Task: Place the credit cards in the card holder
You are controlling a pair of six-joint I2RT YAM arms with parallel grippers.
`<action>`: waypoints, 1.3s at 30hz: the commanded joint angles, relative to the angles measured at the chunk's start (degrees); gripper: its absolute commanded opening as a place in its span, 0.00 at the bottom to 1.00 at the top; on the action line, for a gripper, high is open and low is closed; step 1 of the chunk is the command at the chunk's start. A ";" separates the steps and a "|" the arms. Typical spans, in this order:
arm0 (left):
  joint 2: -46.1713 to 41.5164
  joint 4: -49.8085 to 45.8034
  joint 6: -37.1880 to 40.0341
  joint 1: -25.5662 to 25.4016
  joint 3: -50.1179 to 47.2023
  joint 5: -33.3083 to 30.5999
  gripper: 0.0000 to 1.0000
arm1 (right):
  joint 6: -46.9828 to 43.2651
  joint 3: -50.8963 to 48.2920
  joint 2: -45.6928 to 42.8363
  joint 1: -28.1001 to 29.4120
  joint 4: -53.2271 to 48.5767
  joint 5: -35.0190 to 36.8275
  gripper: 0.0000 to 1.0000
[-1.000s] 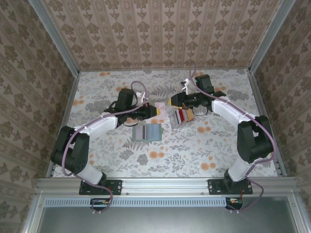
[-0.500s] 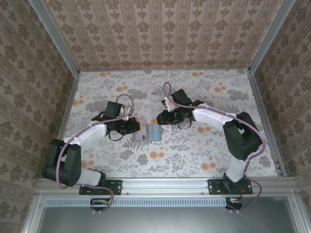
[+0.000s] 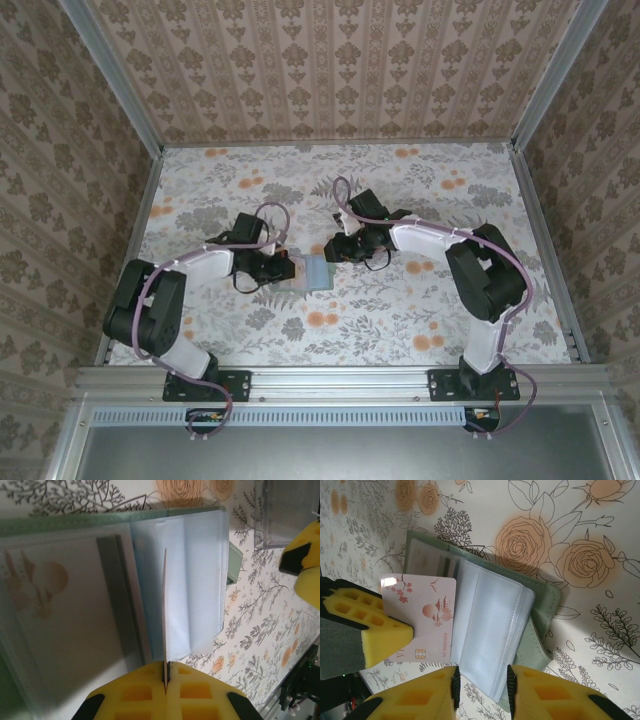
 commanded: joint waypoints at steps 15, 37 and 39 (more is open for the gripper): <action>4.26 4.25 0.23 -1.12 3.19 0.69 0.00 | 1.19 1.45 7.03 1.42 -2.46 2.89 0.31; 4.34 5.99 -6.23 -1.12 -2.23 -1.53 0.00 | 2.49 1.78 7.67 2.31 -1.75 3.04 0.29; 3.92 6.74 -7.38 -1.12 -2.93 -1.53 0.00 | 2.48 1.71 7.54 2.31 -1.82 3.19 0.29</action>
